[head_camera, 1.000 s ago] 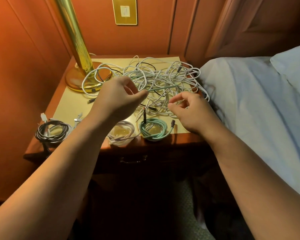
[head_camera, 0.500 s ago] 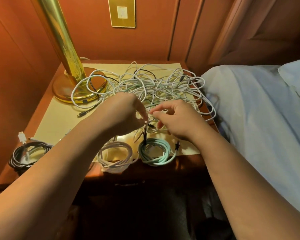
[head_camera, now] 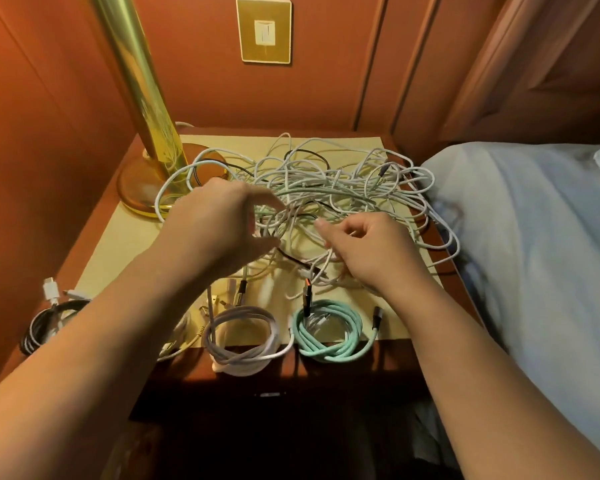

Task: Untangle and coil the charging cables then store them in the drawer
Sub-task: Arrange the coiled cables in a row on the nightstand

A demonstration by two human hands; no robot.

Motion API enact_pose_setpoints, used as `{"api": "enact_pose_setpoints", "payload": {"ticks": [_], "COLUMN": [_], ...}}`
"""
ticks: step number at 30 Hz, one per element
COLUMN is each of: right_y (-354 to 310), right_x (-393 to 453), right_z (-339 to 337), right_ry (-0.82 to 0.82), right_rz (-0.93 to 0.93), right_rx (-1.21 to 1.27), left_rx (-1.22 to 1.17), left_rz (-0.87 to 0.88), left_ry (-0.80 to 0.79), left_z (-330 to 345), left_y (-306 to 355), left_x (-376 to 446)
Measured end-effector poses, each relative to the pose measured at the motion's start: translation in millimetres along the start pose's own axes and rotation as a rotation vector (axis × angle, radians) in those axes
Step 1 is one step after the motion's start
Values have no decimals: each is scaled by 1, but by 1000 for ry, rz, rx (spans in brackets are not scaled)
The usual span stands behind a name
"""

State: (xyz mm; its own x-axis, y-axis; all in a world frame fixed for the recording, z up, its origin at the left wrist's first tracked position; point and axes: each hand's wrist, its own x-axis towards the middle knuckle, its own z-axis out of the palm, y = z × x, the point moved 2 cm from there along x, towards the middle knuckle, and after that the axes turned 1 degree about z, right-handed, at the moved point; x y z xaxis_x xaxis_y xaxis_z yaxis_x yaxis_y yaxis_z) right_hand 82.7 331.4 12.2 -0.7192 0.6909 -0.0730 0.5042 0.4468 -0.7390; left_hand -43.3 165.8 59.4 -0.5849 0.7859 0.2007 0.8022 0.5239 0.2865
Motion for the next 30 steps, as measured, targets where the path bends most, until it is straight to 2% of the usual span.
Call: {"api": "enact_pose_setpoints", "payload": {"ticks": [3, 5, 8, 16, 20, 24, 30], "right_y": [-4, -10, -17, -22, -23, -22, -26], "right_x": [-3, -4, -4, 4, 6, 4, 2], "right_z": [-1, 0, 7, 18, 14, 10, 15], "right_ry": [38, 97, 123, 128, 199, 220, 182], "right_rz": [-59, -151, -209, -143, -163, -175, -269], "right_rx": [-121, -180, -232, -221, -194, -174, -222], "left_rx": [2, -2, 5, 68, 107, 107, 74], "left_rz": [37, 82, 145, 129, 57, 3, 65], "left_ry": [163, 211, 152, -47, -62, -11, -84], "left_z": [4, 7, 14, 25, 25, 25, 22], "left_y": [-5, -5, -5, -4, -12, -12, -10], "left_x": [3, 6, 9, 7, 6, 1, -1]}}
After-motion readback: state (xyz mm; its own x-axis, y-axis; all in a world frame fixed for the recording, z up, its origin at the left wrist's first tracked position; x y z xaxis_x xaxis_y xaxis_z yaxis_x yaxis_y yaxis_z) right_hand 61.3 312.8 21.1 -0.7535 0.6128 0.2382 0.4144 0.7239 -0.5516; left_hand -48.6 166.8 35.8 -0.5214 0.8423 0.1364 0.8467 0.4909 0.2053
